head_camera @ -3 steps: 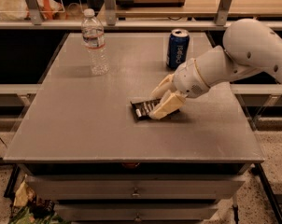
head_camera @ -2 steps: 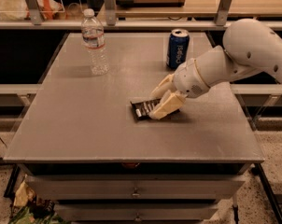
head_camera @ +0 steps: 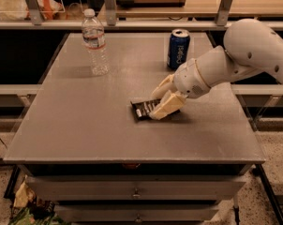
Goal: Move rxbar chocolate near water bottle
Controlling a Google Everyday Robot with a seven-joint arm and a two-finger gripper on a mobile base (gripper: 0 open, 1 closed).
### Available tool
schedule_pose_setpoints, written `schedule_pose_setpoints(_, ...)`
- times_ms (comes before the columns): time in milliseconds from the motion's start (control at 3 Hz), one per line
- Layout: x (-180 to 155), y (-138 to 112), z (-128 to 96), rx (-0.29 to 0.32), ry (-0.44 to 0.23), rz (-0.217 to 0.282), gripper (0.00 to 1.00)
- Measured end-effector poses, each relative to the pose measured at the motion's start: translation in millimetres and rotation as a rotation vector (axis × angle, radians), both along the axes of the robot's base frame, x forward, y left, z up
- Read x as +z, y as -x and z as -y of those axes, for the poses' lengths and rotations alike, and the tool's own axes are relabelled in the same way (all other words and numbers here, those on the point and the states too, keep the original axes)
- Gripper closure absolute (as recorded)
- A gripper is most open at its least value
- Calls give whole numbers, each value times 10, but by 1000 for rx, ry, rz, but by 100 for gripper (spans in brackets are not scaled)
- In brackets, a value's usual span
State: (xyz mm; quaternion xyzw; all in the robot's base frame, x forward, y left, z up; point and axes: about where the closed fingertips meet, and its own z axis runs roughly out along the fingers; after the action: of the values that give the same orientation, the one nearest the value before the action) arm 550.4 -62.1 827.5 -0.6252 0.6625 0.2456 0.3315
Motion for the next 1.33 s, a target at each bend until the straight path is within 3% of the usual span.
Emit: schedule_pose_setpoints(1333, 1, -1, 0, 0, 0, 1, 100)
